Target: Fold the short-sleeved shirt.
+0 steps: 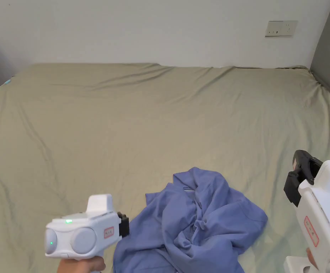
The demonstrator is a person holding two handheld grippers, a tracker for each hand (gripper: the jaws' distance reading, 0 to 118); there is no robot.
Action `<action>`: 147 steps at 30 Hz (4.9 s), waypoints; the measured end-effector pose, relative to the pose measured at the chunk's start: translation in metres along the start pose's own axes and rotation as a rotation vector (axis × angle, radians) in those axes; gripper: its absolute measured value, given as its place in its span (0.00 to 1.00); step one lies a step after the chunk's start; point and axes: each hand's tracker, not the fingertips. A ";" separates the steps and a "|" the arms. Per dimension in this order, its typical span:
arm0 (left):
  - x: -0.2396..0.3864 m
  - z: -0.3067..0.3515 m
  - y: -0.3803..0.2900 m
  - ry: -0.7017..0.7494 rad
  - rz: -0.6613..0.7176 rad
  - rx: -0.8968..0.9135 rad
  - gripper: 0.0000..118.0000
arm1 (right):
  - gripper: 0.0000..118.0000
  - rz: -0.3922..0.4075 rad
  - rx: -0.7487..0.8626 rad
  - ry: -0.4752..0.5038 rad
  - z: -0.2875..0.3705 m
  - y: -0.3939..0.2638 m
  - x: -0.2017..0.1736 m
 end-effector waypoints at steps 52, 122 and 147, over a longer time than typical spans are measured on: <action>-0.001 0.001 0.041 -0.159 0.068 0.142 0.03 | 0.08 0.028 -0.539 0.116 -0.162 -0.045 0.026; -0.177 0.009 -0.054 0.253 0.099 -0.188 0.03 | 0.09 -0.220 -0.879 0.008 -0.029 -0.195 0.059; -0.012 0.127 0.084 0.151 -0.129 0.743 0.95 | 0.91 -0.045 -0.024 -0.039 -0.016 0.032 0.003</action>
